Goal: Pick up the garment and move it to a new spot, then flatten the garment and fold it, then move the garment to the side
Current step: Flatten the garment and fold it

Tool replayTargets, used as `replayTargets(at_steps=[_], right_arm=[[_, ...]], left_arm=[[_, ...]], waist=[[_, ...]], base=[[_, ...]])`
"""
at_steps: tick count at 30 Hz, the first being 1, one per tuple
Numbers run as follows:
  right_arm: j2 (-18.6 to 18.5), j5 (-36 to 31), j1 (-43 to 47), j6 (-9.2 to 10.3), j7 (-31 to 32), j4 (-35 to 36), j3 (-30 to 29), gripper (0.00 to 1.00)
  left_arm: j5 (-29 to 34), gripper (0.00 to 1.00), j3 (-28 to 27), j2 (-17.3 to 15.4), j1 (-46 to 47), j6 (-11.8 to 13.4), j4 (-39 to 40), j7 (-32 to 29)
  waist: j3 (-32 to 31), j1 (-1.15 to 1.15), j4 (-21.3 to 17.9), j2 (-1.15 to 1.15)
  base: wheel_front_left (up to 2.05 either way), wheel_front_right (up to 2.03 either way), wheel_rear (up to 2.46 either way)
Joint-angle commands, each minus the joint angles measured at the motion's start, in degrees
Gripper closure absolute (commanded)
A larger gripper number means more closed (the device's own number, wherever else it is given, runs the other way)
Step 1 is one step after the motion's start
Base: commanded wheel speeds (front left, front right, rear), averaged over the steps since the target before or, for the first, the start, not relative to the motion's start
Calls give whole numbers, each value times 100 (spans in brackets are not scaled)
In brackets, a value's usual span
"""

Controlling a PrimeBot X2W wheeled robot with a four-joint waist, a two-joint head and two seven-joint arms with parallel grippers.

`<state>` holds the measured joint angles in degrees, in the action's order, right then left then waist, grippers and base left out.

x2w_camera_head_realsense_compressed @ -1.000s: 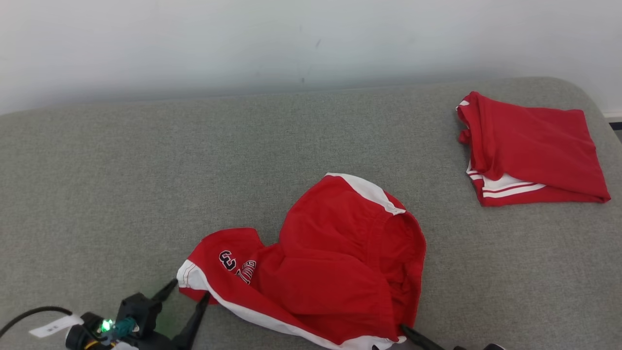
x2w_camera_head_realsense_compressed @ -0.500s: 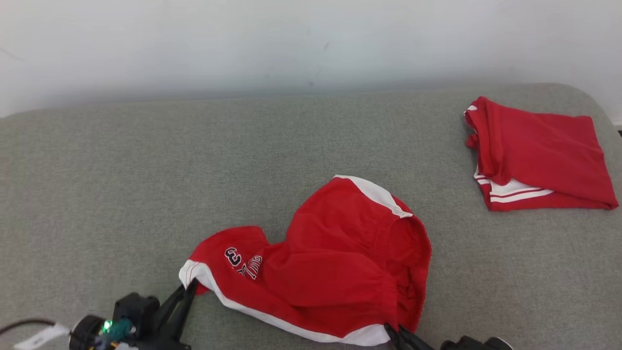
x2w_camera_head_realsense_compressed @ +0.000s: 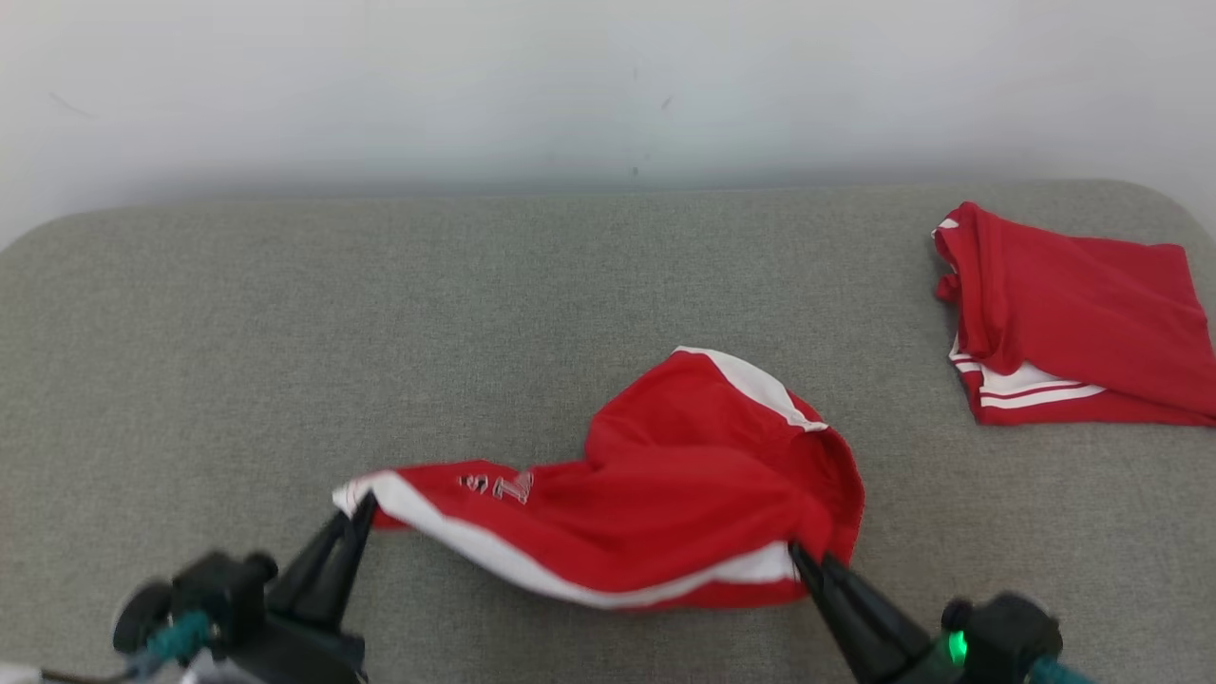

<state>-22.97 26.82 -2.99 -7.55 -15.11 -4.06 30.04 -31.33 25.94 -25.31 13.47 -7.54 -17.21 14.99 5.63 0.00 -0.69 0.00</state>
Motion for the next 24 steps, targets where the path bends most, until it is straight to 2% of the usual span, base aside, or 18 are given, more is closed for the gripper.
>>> replayTargets(at_steps=[1,3,4,5,7,9,14,21,24], right_arm=[[-151,213,-268,16,-4,67,44,100],[-270,337,-478,16,-4,71,83,100],[-441,634,-952,16,30,39,143,100],[-441,634,-952,16,30,39,143,100],[-563,1011,-1528,16,104,15,191,100],[-650,1386,-2188,16,297,-68,269,100],[-722,2195,-4018,16,756,-487,453,100],[-575,2786,-6510,15,1245,-1488,732,100],[-441,3024,-7690,15,1342,-2193,773,100]], left_arm=[[-41,100,71,-169,331,13,95,-79],[-77,100,152,-246,542,13,140,-164],[-306,100,275,-354,992,13,251,-328],[-306,100,275,-354,992,13,251,-328],[-576,100,374,-515,1541,13,288,-549],[-761,100,519,-727,2151,13,264,-777],[-1422,100,831,-945,3813,13,14,-1258],[-2198,100,1205,-823,6050,12,-816,-1606],[-2454,100,1254,-736,7167,12,-1405,-1628]], waist=[[78,0,30,0],[118,0,43,0],[233,0,65,0],[233,0,65,0],[390,0,84,0],[593,0,68,0],[1199,0,117,0],[1976,0,249,0],[2320,0,285,0]], base=[[0,0,0],[0,0,0],[0,0,0],[0,0,0],[0,0,0],[0,0,0],[0,0,0],[0,0,0],[0,0,0]])
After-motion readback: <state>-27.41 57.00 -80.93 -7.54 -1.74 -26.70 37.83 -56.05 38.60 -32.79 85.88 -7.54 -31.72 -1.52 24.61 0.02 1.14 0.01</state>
